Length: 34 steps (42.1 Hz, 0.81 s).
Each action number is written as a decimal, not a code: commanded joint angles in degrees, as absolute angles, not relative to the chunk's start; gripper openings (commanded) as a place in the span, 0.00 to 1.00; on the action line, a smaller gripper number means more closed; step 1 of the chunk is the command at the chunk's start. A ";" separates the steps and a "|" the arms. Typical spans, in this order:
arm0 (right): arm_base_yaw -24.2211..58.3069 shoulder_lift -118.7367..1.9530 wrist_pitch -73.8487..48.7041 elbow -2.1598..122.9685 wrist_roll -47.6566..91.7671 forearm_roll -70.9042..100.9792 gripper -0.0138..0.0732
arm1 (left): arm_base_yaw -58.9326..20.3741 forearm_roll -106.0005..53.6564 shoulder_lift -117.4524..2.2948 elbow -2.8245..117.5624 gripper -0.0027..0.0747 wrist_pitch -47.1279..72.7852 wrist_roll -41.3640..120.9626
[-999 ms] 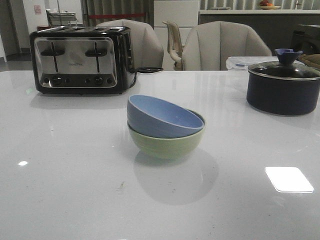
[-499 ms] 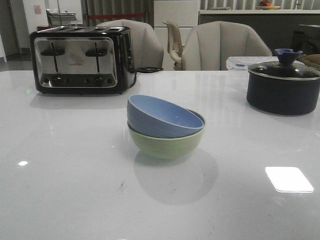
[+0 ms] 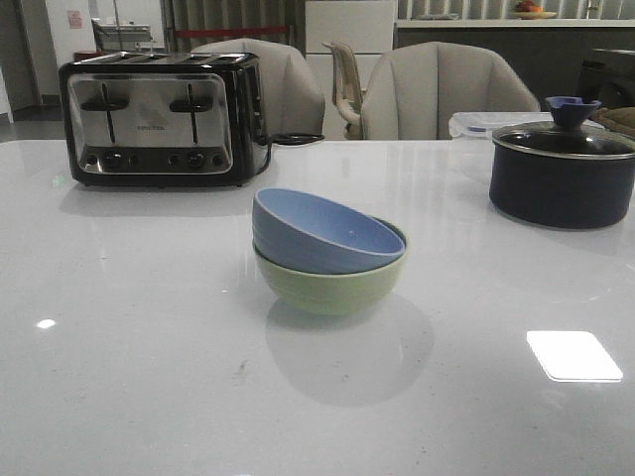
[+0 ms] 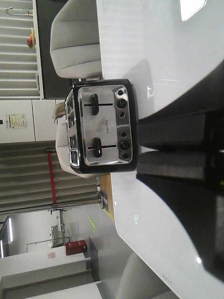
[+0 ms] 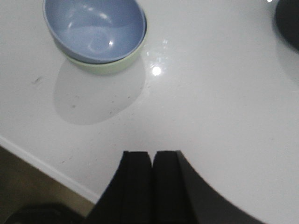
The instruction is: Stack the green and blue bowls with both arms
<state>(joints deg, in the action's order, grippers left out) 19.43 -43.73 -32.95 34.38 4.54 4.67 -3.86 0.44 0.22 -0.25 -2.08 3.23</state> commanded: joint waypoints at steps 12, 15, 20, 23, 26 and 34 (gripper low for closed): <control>4.12 -11.33 -6.39 13.87 5.08 3.07 0.20 | -3.75 0.00 1.41 -1.41 0.17 -7.05 3.05; 2.75 -6.51 -4.19 10.57 5.08 3.07 0.20 | -3.75 0.00 1.41 -1.41 0.17 -7.05 3.05; 1.58 -0.90 -2.57 6.14 5.08 3.07 0.20 | -3.75 0.00 1.41 -1.41 0.17 -7.05 3.05; 1.41 1.03 -2.30 4.24 5.08 3.07 0.20 | -3.75 0.00 1.41 -1.41 0.17 -7.05 3.05; 1.41 1.72 -2.12 2.21 5.08 3.07 0.20 | -3.75 0.00 1.41 -1.41 0.17 -7.05 3.05; 1.41 1.77 -2.68 -1.52 5.08 3.07 0.20 | -3.75 0.00 1.41 -1.41 0.17 -7.05 3.05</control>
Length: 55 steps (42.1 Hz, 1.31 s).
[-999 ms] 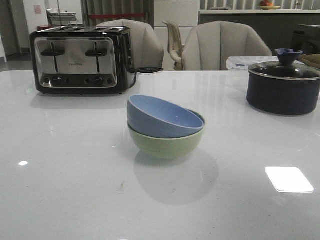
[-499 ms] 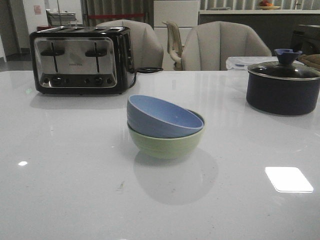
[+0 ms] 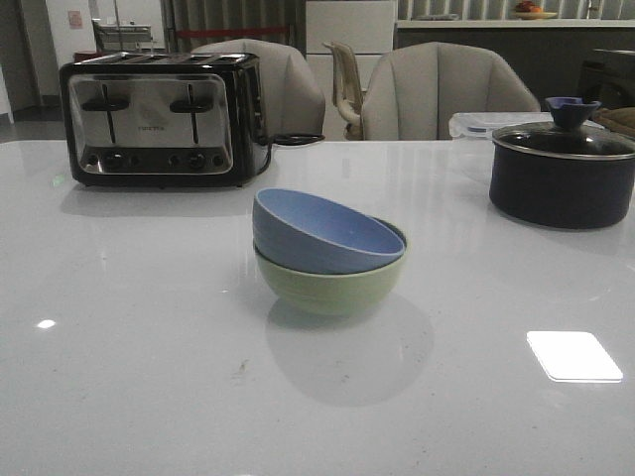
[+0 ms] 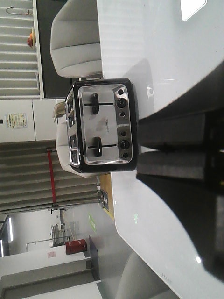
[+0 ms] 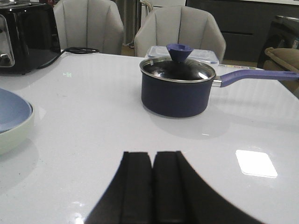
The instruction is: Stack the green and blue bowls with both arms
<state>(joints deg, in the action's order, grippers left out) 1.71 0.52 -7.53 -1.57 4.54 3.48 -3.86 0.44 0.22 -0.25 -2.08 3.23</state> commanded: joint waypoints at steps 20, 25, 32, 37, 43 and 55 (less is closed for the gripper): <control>1.41 1.79 -1.03 -1.52 5.02 3.12 0.20 | -3.75 0.00 1.41 -1.41 0.17 -7.05 3.05; 1.41 1.79 1.96 -1.52 5.02 3.12 0.20 | -3.75 0.00 1.41 -1.41 0.17 -7.05 3.05; 1.41 1.79 7.71 -1.52 5.02 3.12 0.20 | -3.75 0.00 1.41 -1.41 0.17 -7.05 3.05; 1.41 1.79 8.35 -1.52 5.02 3.12 0.20 | -3.75 0.00 1.41 -1.41 0.17 -7.05 3.05; 1.41 1.79 8.19 -1.52 5.02 3.12 0.20 | -3.75 0.00 1.41 -1.41 0.17 -7.05 3.05; 1.46 1.79 8.21 -1.52 5.02 3.12 0.20 | -3.75 0.00 1.41 -1.41 0.17 -7.05 3.05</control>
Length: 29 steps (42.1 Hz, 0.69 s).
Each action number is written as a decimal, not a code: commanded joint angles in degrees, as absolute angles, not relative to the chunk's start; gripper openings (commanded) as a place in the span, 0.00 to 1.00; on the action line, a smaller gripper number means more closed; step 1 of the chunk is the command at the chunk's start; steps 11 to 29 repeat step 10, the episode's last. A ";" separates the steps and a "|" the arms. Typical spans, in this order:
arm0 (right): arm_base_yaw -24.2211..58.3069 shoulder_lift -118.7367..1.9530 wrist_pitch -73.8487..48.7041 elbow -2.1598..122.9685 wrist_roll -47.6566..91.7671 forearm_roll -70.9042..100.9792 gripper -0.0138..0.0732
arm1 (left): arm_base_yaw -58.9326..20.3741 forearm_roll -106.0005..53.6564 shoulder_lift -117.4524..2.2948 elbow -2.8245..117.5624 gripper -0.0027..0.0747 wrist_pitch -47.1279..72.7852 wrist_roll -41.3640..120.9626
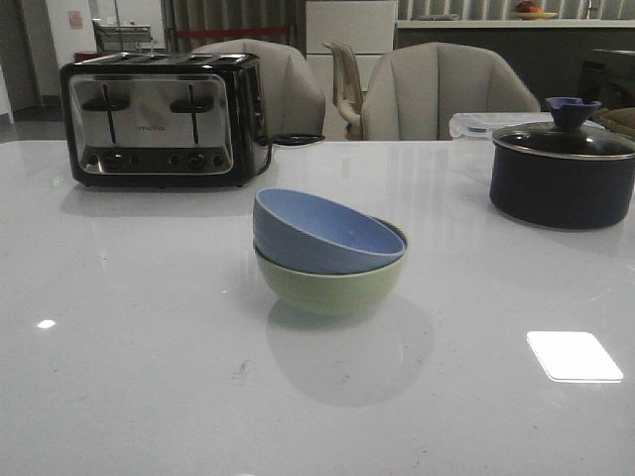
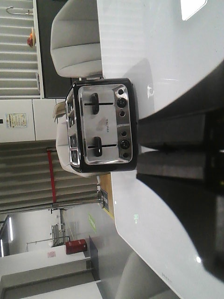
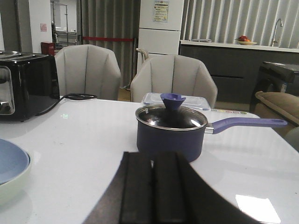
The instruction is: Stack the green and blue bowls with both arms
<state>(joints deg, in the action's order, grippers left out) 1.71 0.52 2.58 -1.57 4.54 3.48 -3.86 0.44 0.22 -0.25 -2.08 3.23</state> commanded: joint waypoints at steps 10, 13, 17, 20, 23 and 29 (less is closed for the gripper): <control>1.60 1.84 8.21 -1.52 5.02 3.12 0.20 | -3.75 0.00 1.41 -1.41 0.17 -7.05 3.05; 1.60 1.84 8.21 -1.52 5.02 3.12 0.20 | -3.75 0.00 1.41 -1.41 0.17 -7.05 3.05; 1.60 1.84 8.21 -1.52 5.02 3.12 0.20 | -3.75 0.00 1.41 -1.41 0.17 -7.05 3.05; 1.60 1.84 8.21 -1.52 5.02 3.12 0.20 | -3.75 0.00 1.41 -1.41 0.17 -7.05 3.05; 1.60 1.84 8.21 -1.52 5.02 3.12 0.20 | -3.75 0.00 1.41 -1.41 0.17 -7.05 3.05; 1.60 1.84 8.21 -1.52 5.02 3.12 0.20 | -3.75 0.00 1.41 -1.41 0.17 -7.05 3.05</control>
